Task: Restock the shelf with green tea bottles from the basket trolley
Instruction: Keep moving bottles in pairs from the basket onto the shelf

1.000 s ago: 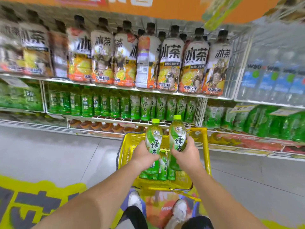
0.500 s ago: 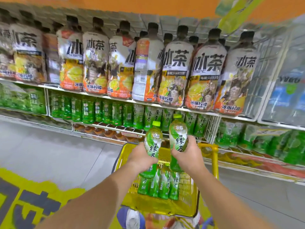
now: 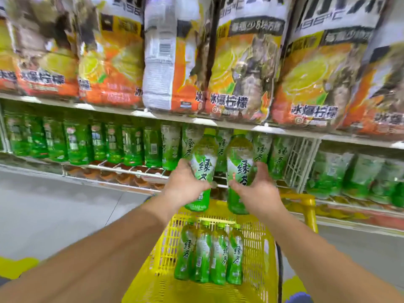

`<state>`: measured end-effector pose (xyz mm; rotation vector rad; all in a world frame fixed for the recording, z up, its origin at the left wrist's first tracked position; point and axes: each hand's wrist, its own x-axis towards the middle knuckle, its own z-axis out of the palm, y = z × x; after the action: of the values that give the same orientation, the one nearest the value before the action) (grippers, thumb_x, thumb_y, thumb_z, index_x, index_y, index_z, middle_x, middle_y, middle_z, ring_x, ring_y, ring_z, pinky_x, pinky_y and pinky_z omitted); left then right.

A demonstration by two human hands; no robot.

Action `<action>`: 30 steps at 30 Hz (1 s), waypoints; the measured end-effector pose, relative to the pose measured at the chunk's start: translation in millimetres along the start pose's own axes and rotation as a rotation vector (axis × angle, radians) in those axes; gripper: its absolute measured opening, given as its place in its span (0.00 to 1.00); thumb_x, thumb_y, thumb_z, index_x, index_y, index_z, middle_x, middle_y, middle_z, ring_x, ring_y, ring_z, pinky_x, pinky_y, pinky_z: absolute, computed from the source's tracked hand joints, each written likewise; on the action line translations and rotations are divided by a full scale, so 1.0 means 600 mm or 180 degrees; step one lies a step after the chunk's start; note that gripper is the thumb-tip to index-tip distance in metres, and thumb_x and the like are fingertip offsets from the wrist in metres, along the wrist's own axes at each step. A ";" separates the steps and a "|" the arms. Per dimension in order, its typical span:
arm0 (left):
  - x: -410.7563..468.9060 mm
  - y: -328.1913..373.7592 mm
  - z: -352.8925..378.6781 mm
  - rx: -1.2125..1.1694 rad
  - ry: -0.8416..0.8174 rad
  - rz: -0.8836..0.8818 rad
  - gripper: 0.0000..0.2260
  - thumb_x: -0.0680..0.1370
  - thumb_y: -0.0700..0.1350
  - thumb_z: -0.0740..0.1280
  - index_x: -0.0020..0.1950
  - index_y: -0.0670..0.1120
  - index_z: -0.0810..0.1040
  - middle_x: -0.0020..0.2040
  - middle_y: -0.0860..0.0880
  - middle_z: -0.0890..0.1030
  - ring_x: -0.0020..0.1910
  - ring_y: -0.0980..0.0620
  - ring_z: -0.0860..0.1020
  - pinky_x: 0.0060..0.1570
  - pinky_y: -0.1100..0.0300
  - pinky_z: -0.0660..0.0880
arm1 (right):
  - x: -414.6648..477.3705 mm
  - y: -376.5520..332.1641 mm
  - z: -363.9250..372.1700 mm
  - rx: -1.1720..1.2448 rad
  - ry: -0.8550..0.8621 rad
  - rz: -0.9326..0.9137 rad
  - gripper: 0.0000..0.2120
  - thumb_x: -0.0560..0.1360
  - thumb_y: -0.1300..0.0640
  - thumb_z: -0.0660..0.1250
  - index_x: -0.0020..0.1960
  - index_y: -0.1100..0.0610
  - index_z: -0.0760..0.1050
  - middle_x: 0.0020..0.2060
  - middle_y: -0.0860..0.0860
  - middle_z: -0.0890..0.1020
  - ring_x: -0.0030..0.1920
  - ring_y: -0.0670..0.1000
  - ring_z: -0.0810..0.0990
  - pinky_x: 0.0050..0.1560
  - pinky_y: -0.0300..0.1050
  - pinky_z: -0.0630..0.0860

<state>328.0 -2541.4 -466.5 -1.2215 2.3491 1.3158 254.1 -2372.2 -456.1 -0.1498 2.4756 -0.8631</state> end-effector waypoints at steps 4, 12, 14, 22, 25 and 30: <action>0.051 0.012 0.005 0.0142 0.0082 0.0154 0.23 0.68 0.50 0.79 0.57 0.49 0.72 0.47 0.48 0.80 0.45 0.46 0.79 0.45 0.58 0.74 | 0.048 -0.001 0.006 0.0113 0.0027 0.0106 0.42 0.74 0.44 0.72 0.78 0.55 0.54 0.61 0.53 0.77 0.52 0.56 0.81 0.42 0.37 0.74; 0.130 0.008 0.068 -0.0353 0.0602 0.0530 0.22 0.66 0.44 0.80 0.58 0.45 0.80 0.47 0.52 0.81 0.46 0.52 0.80 0.44 0.65 0.74 | 0.123 0.001 0.031 0.0255 0.0244 -0.0244 0.42 0.74 0.43 0.72 0.78 0.56 0.54 0.68 0.54 0.74 0.47 0.49 0.81 0.44 0.37 0.69; 0.133 0.007 0.081 -0.0402 0.0731 0.0578 0.20 0.66 0.43 0.79 0.56 0.45 0.80 0.46 0.52 0.82 0.44 0.52 0.81 0.41 0.68 0.74 | 0.138 0.006 0.037 0.0255 0.0259 -0.0293 0.42 0.75 0.44 0.72 0.78 0.58 0.54 0.67 0.54 0.73 0.56 0.52 0.79 0.46 0.32 0.68; 0.145 0.004 0.120 -0.0091 0.1187 0.0163 0.15 0.70 0.52 0.73 0.54 0.52 0.77 0.45 0.50 0.83 0.44 0.44 0.82 0.41 0.56 0.78 | 0.200 0.042 0.073 0.0347 0.0390 -0.0480 0.24 0.73 0.48 0.74 0.60 0.52 0.64 0.42 0.38 0.73 0.38 0.36 0.74 0.29 0.26 0.67; 0.165 -0.005 0.129 -0.0223 0.1178 0.0343 0.16 0.70 0.51 0.76 0.51 0.45 0.76 0.44 0.47 0.81 0.43 0.45 0.79 0.37 0.59 0.71 | 0.211 0.050 0.088 0.0373 0.0391 -0.0522 0.27 0.73 0.46 0.74 0.65 0.54 0.65 0.48 0.48 0.79 0.42 0.49 0.79 0.33 0.37 0.69; 0.178 -0.003 0.152 -0.0531 0.1192 0.0456 0.18 0.70 0.49 0.78 0.53 0.43 0.77 0.46 0.47 0.82 0.44 0.48 0.80 0.40 0.60 0.75 | 0.218 0.053 0.098 0.0463 0.0337 -0.0548 0.32 0.74 0.49 0.74 0.70 0.57 0.63 0.51 0.45 0.73 0.50 0.47 0.73 0.47 0.39 0.66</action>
<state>240.8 -2532.0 -575.9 -1.4862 2.6695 1.4619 172.3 -2413.7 -570.8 -0.2760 2.5134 -1.1471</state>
